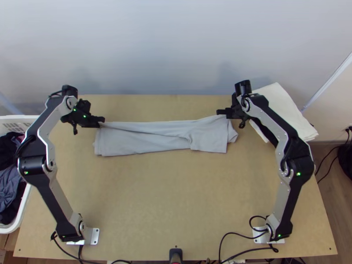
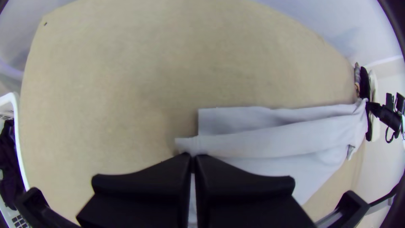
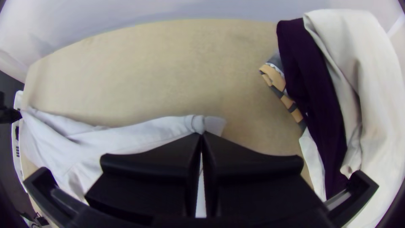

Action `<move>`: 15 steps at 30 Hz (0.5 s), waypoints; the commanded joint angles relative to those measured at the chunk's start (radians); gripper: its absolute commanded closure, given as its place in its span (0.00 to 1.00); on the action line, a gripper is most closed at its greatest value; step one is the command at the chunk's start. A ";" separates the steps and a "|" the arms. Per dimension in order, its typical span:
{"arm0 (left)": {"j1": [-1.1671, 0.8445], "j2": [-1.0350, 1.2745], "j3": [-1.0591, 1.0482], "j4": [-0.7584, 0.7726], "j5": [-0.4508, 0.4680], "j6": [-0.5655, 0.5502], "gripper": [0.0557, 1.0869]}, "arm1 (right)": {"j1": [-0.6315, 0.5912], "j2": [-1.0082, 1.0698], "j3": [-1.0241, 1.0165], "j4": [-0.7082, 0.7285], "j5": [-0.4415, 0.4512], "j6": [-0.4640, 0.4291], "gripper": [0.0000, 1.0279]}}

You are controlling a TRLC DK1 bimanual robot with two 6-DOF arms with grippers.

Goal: Fold the t-shirt

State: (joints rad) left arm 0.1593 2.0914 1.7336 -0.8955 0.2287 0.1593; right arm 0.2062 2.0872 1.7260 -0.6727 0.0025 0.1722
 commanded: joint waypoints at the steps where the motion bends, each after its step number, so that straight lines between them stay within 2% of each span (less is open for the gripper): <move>1: 0.003 0.019 0.009 0.010 0.008 -0.021 0.96 | -0.007 0.042 0.033 0.001 0.028 -0.016 0.97; 8: 0.003 -0.037 -0.089 0.067 0.008 -0.043 0.96 | -0.001 0.077 0.027 0.001 0.073 -0.027 0.97; 9: 0.003 -0.053 -0.097 0.067 0.008 -0.046 0.93 | -0.001 0.073 0.038 -0.005 0.073 -0.027 0.92; 10: 0.003 -0.074 -0.106 0.067 0.008 -0.049 0.79 | -0.002 0.060 0.052 -0.021 0.073 -0.025 0.84; 11: 0.005 -0.102 -0.117 0.067 0.008 -0.049 0.55 | -0.002 0.042 0.064 -0.033 0.073 -0.025 0.77; 12: 0.006 -0.131 -0.128 0.069 0.008 -0.049 0.24 | -0.002 0.016 0.070 -0.039 0.073 -0.025 0.68; 13: 0.009 -0.156 -0.135 0.069 0.008 -0.050 0.06 | -0.002 -0.013 0.070 -0.042 0.071 -0.027 0.57; 15: 0.017 -0.197 -0.147 0.079 0.008 -0.052 0.05 | -0.001 -0.076 0.066 -0.054 0.073 -0.027 0.36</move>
State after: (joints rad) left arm 0.1635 1.9938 1.6115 -0.8257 0.2283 0.1265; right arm 0.2081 2.1189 1.7645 -0.7040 0.0639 0.1516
